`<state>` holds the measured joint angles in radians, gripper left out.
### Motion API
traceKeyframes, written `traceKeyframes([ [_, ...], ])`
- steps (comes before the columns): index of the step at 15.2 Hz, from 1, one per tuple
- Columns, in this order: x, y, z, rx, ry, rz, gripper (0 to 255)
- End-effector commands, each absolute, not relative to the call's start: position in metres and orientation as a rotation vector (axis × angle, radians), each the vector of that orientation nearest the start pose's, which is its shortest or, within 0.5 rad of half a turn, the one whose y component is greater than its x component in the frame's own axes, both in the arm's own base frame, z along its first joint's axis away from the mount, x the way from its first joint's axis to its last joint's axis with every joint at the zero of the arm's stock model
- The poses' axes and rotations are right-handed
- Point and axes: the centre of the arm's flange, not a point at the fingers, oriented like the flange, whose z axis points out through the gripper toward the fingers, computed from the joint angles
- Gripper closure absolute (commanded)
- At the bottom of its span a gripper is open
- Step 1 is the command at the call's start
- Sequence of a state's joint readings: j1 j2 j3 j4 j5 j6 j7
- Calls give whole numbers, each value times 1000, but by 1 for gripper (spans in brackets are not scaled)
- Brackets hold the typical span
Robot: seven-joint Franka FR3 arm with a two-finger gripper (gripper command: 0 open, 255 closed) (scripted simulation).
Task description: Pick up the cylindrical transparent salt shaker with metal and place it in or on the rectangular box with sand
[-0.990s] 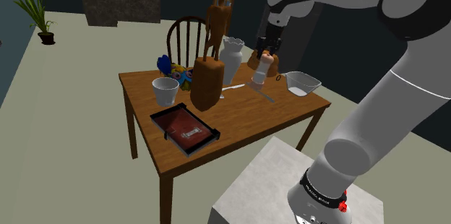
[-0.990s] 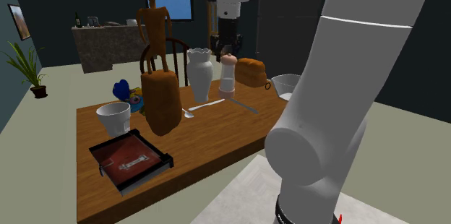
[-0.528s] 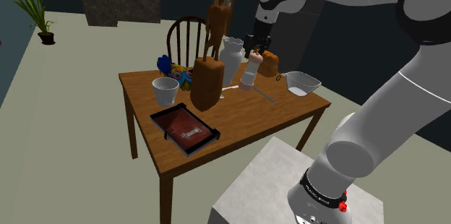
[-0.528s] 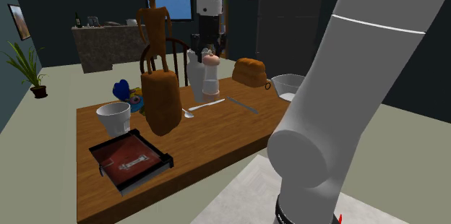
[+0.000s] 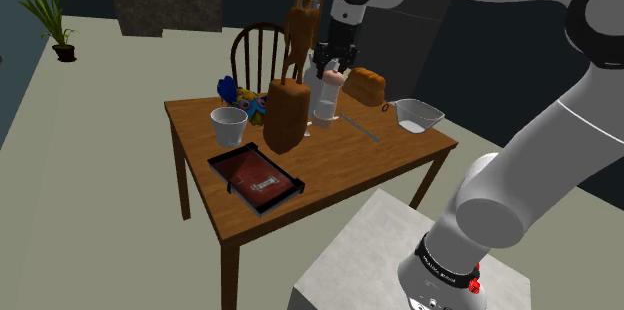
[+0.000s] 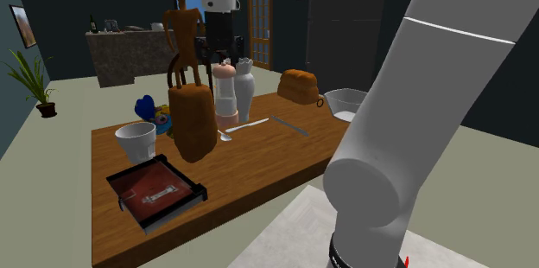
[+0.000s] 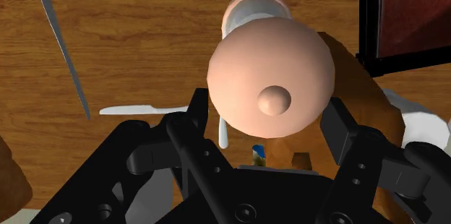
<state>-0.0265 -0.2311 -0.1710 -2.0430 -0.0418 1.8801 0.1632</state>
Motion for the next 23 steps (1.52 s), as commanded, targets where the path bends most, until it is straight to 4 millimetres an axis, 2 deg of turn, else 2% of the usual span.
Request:
traceKeyframes([
  [1, 492, -79, 554, -3094, 542, -103, 255],
  [17, 537, 125, 587, -3094, 542, -103, 255],
  [18, 539, 132, 588, -3094, 542, -103, 255],
  [23, 539, 132, 562, -3094, 542, -103, 255],
])
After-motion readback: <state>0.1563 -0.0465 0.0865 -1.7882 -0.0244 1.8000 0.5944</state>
